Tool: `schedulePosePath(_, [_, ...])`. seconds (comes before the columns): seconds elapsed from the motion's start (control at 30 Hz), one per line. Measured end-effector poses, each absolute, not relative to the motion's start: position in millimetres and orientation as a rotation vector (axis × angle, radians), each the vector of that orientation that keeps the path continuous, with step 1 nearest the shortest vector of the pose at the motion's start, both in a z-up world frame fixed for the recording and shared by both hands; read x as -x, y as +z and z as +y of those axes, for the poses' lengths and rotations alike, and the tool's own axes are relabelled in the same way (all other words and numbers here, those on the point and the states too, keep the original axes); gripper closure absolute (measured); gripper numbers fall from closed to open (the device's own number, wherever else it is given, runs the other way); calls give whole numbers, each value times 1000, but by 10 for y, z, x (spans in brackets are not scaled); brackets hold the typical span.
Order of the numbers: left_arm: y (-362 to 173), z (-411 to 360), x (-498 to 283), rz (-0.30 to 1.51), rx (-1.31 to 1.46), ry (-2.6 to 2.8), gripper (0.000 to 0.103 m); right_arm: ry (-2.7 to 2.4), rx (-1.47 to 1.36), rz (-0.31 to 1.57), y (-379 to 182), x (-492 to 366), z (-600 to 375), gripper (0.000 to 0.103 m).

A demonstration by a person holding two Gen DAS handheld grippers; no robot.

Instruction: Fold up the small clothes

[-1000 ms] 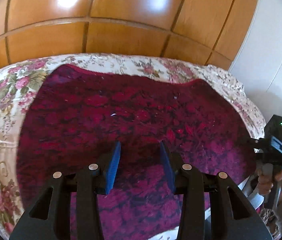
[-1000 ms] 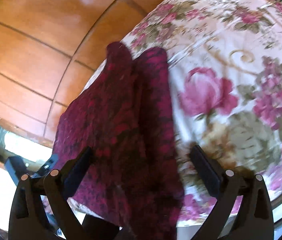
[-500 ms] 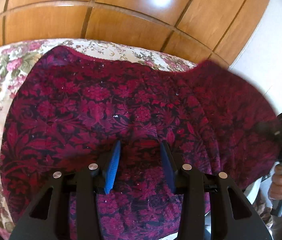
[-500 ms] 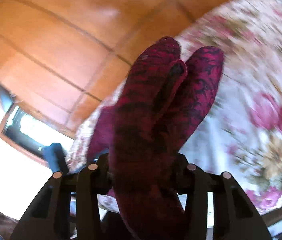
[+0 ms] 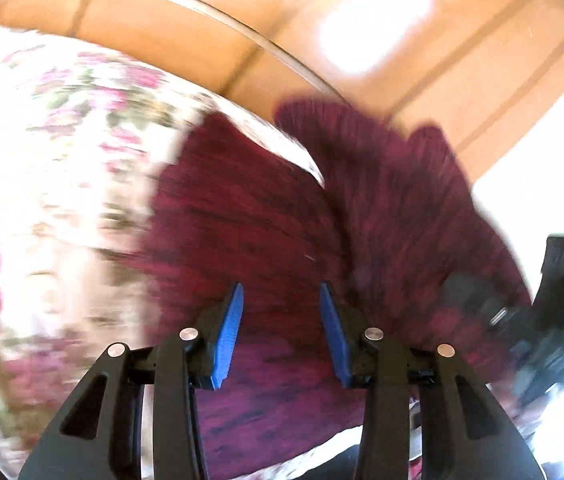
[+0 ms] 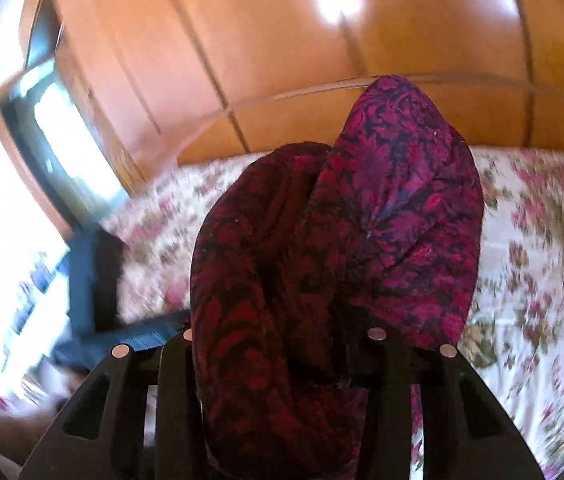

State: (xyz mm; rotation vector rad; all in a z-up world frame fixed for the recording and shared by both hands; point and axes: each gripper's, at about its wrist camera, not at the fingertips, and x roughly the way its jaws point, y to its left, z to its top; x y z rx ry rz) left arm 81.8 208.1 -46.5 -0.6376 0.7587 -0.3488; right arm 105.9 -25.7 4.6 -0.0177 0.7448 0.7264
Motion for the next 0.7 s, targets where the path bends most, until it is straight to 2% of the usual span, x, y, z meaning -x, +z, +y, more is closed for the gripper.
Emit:
schedulePosePath(0.17, [-316,2682,-650,674,775,-349,64,723,306,707,-284,-666,292,64])
schedulePosePath(0.2, [-266,2745,-633,655,789,-363,59,713,380,683,-359,-590,438,64])
schedulePosePath(0.23, [-219,2772,-633,640,799,-387,48,706,415,669,-412,-561,501,64])
schedulePosePath(0.27, [-171,2793,-676,631,807,-413,46,696,462,651,-482,-531,577,64])
schedulePosePath(0.43, [-45,2541,-1007,686,738,-512,46,652,562,575,-632,-477,697,62])
schedulePosePath(0.57, [-49,2224,-1317,781,679,-586,46,665,530,561,-607,-420,634,58])
schedulePosePath(0.6, [-68,2140,-1422,811,663,-601,47,672,520,559,-606,-425,630,55])
schedulePosePath(0.67, [-124,1990,-1611,882,625,-580,76,689,496,555,-579,-441,598,51])
schedulePosePath(0.7, [-120,1955,-1640,887,608,-566,79,703,481,553,-561,-444,562,42])
